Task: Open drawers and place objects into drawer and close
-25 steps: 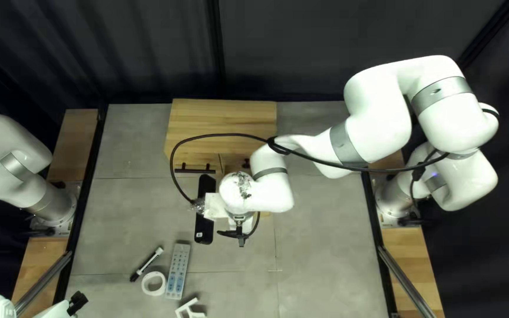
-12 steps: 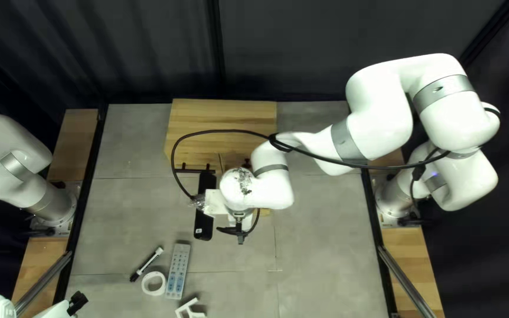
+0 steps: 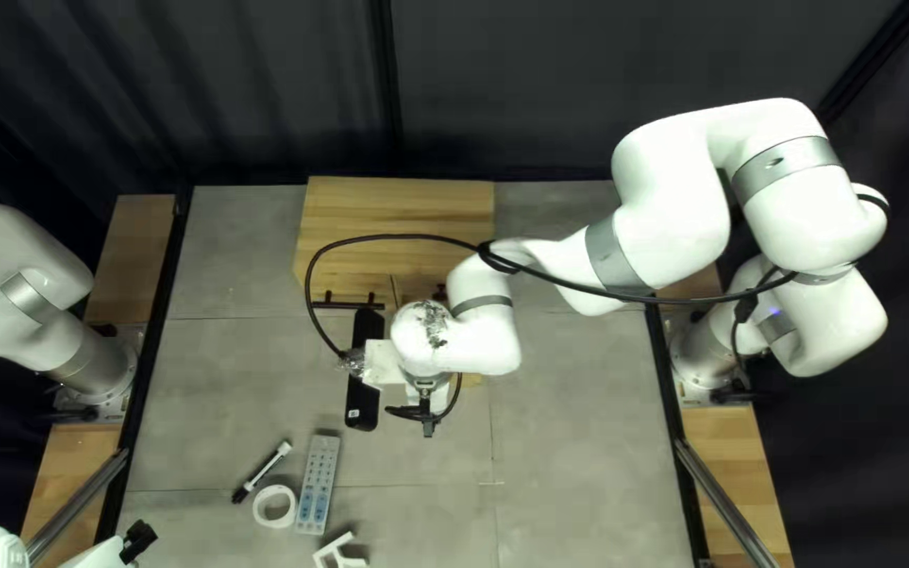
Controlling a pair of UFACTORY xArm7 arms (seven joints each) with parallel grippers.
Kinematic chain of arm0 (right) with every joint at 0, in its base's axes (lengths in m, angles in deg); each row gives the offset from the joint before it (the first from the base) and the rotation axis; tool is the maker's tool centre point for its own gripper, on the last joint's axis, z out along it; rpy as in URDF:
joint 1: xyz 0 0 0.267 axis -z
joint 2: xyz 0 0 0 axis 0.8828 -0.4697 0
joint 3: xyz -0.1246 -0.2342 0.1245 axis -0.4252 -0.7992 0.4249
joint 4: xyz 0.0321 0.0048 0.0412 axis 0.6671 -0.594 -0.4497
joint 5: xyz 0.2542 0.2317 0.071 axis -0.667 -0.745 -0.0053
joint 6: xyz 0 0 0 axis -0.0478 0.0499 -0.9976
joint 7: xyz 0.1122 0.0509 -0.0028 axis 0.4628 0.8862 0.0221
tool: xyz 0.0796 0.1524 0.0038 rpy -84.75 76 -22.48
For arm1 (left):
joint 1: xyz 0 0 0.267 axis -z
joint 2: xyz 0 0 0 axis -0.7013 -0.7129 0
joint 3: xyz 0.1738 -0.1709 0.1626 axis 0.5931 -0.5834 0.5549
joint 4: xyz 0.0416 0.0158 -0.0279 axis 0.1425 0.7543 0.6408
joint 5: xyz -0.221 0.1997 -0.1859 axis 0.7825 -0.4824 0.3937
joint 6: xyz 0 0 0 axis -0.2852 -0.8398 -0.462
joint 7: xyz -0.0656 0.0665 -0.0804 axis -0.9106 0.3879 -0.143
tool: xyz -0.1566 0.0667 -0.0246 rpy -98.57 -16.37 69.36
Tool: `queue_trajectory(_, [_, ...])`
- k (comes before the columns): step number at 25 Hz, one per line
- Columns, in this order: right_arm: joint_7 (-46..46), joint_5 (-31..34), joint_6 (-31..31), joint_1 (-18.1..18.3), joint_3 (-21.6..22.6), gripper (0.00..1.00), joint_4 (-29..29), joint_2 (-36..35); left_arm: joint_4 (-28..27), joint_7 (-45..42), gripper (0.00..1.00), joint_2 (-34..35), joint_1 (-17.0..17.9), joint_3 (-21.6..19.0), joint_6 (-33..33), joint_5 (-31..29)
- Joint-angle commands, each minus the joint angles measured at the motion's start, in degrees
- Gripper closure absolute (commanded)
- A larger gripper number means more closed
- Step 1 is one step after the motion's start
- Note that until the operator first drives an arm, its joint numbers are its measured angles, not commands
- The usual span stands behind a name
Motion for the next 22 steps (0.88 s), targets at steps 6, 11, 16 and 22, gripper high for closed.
queue_trajectory(6, [2.83, 5.67, -3.47, -1.28, -1.69, 0.00, 0.26, 0.67, 0.00, 0.00, 0.00, 0.00, 0.00, 0.00, 0.00, 0.00])
queue_trajectory(11, [3.83, 7.55, -3.34, -1.23, -2.67, 0.00, -1.66, 2.86, 0.00, 0.00, 0.00, 0.00, 0.00, 0.00, 0.00, 0.00])
queue_trajectory(16, [5.29, 10.18, -2.12, -0.95, -3.99, 0.00, -5.93, 7.71, 0.00, 0.00, 0.00, 0.00, 0.00, 0.00, 0.00, 0.00])
queue_trajectory(22, [6.22, 8.41, -4.61, -2.50, -2.25, 0.00, -2.75, 8.01, 0.00, 0.00, 0.00, 0.00, 0.00, 0.00, 0.00, 0.00])
